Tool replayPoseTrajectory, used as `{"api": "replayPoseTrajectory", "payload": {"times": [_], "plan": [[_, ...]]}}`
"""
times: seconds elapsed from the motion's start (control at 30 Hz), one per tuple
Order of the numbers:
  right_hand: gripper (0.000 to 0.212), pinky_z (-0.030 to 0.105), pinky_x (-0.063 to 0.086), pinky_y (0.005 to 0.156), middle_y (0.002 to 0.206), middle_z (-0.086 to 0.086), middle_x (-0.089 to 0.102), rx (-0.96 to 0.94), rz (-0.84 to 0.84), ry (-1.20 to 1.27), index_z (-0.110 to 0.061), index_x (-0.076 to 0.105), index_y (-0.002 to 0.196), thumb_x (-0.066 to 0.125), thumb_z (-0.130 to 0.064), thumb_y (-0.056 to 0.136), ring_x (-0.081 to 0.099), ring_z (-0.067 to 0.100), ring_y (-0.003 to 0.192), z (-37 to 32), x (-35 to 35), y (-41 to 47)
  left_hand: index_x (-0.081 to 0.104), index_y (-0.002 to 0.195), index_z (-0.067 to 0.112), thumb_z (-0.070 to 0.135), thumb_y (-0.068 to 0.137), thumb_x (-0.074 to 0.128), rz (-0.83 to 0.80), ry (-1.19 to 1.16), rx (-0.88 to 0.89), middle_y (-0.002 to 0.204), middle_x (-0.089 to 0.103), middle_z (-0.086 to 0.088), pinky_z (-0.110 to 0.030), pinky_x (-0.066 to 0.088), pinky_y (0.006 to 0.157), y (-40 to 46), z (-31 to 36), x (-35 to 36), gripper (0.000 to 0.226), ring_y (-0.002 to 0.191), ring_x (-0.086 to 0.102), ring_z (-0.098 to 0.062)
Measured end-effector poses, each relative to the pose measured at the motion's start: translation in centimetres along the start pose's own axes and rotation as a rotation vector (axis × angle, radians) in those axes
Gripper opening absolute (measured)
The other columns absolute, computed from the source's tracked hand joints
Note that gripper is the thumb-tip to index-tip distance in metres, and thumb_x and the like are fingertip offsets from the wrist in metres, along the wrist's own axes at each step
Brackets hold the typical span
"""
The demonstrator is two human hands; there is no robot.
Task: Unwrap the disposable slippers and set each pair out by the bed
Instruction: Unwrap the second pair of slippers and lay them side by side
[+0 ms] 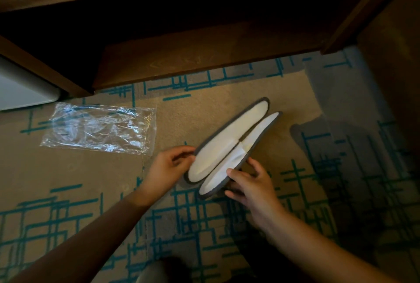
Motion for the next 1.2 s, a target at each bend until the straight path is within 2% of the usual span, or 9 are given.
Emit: {"api": "replayPoseTrajectory", "payload": {"times": [0.2, 0.4, 0.5, 0.67, 0.8, 0.9, 1.0, 1.13, 1.2], "plan": [[0.005, 0.023, 0.056, 0.054, 0.086, 0.009, 0.065, -0.059, 0.141, -0.074, -0.011, 0.059, 0.086, 0.061, -0.006, 0.086, 0.062, 0.018, 0.079, -0.1, -3.6, -0.6, 0.065, 0.087, 0.025, 0.006, 0.086, 0.056, 0.121, 0.029, -0.059, 0.062, 0.068, 0.022, 0.0, 0.046, 0.056, 1.9, -1.1, -1.2, 0.021, 0.061, 0.06, 0.016], [0.007, 0.021, 0.056, 0.048, 0.086, 0.013, 0.059, -0.111, 0.142, -0.049, -0.009, 0.055, 0.087, 0.057, -0.002, 0.087, 0.06, 0.021, 0.071, -2.0, -7.7, -2.2, 0.064, 0.112, 0.01, 0.01, 0.089, 0.053, 0.052, 0.039, -0.172, 0.086, 0.067, -0.003, -0.007, 0.049, 0.052, 5.2, -2.1, 1.9, 0.025, 0.068, 0.058, -0.006], [0.014, 0.023, 0.055, 0.046, 0.087, 0.01, 0.06, -0.124, 0.143, -0.008, -0.013, 0.056, 0.095, 0.059, -0.002, 0.086, 0.06, 0.019, 0.068, -2.7, -9.3, -3.2, 0.063, 0.115, 0.007, 0.012, 0.088, 0.055, -0.059, 0.061, -0.199, 0.101, 0.066, -0.012, -0.022, 0.052, 0.064, 6.9, -1.6, 5.0, 0.028, 0.077, 0.059, -0.015], [0.017, 0.022, 0.053, 0.049, 0.063, -0.003, 0.061, -0.185, 0.195, 0.079, -0.017, 0.059, 0.081, 0.056, -0.002, 0.088, 0.059, 0.013, 0.061, -3.1, -10.0, -3.6, 0.065, 0.111, 0.006, 0.01, 0.088, 0.055, -0.281, 0.154, -0.227, 0.062, 0.067, 0.003, -0.015, 0.047, 0.045, 6.1, -1.1, 10.8, 0.025, 0.049, 0.055, -0.003], [0.02, 0.021, 0.054, 0.051, 0.067, -0.001, 0.068, -0.258, 0.26, 0.257, -0.02, 0.066, 0.084, 0.055, -0.005, 0.089, 0.067, 0.007, 0.057, -2.0, -10.0, -2.6, 0.065, 0.09, 0.014, 0.003, 0.088, 0.049, -0.33, 0.287, -0.073, 0.066, 0.064, 0.009, -0.031, 0.054, 0.066, 4.4, 0.3, 12.2, 0.02, 0.068, 0.06, -0.017], [0.021, 0.025, 0.055, 0.056, 0.081, 0.003, 0.07, -0.283, 0.292, 0.411, -0.02, 0.068, 0.097, 0.055, -0.006, 0.089, 0.068, 0.011, 0.063, -0.3, -9.5, -1.8, 0.063, 0.085, 0.017, 0.02, 0.094, 0.044, -0.245, -0.038, -0.205, 0.075, 0.063, 0.0, -0.023, 0.051, 0.061, 5.1, 2.4, 10.8, 0.021, 0.068, 0.059, -0.014], [0.023, 0.026, 0.054, 0.058, 0.089, 0.006, 0.068, -0.288, 0.307, 0.482, -0.018, 0.065, 0.107, 0.054, -0.007, 0.09, 0.067, 0.013, 0.066, 0.9, -8.7, -1.3, 0.063, 0.094, 0.02, 0.022, 0.086, 0.057, -0.483, -0.193, -0.354, 0.078, 0.07, 0.001, -0.031, 0.055, 0.066, 5.5, 4.0, 10.8, 0.01, 0.068, 0.067, -0.011], [0.023, 0.024, 0.056, 0.06, 0.085, 0.005, 0.067, -0.382, 0.36, 0.318, -0.027, 0.064, 0.086, 0.055, -0.006, 0.09, 0.066, 0.021, 0.077, 0.0, -7.8, -1.2, 0.058, 0.094, 0.031, 0.003, 0.085, 0.057, -0.53, 0.039, -0.173, 0.063, 0.071, 0.009, -0.013, 0.052, 0.05, 7.4, 6.2, 10.4, 0.029, 0.062, 0.065, -0.002], [0.017, 0.026, 0.055, 0.078, 0.099, 0.002, 0.064, -0.47, 0.429, -0.016, -0.027, 0.062, 0.098, 0.059, -0.013, 0.088, 0.062, 0.019, 0.095, -0.2, -7.2, -1.2, 0.057, 0.091, 0.035, 0.002, 0.086, 0.055, -0.45, 0.038, -0.106, 0.076, 0.066, 0.007, -0.011, 0.051, 0.05, 9.3, 7.5, 9.2, 0.034, 0.07, 0.059, -0.007]]}}
Point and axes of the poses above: each hand's wrist, its own y-axis towards the middle knuckle, its own x-axis out of the palm, z = x × y, the point moved 5 cm from there along y, towards the middle knuckle
